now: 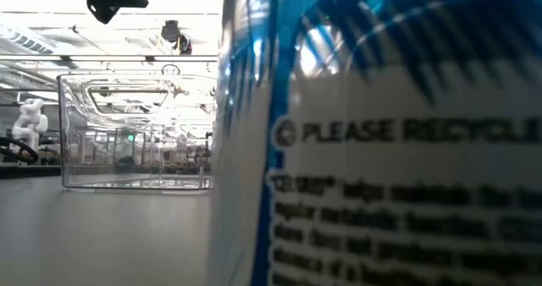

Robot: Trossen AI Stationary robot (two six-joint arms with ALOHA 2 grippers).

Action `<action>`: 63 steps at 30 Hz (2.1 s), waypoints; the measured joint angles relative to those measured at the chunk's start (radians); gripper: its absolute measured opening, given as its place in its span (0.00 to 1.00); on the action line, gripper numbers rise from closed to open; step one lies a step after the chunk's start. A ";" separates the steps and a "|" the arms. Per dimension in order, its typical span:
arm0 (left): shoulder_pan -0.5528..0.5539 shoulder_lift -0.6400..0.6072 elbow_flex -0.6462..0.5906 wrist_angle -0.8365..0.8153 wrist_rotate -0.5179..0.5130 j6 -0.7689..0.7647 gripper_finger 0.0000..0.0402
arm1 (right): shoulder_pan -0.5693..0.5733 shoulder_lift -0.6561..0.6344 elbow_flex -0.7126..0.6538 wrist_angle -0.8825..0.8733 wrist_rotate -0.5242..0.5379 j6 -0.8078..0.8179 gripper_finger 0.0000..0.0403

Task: Sort soda cans
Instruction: Put the right white blue soda can into the right transparent bin

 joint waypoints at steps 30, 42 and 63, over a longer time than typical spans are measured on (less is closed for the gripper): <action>0.000 0.000 0.000 -0.030 0.008 0.001 0.25 | 0.685 -0.447 -0.292 -0.255 0.172 1.171 0.99; 0.000 0.000 0.000 -0.031 0.041 0.000 0.25 | 0.932 -0.435 -0.316 -0.254 0.021 1.500 0.99; 0.000 0.000 0.000 -0.030 0.042 -0.002 0.25 | 1.251 -0.435 -0.316 -0.202 -0.032 1.468 0.99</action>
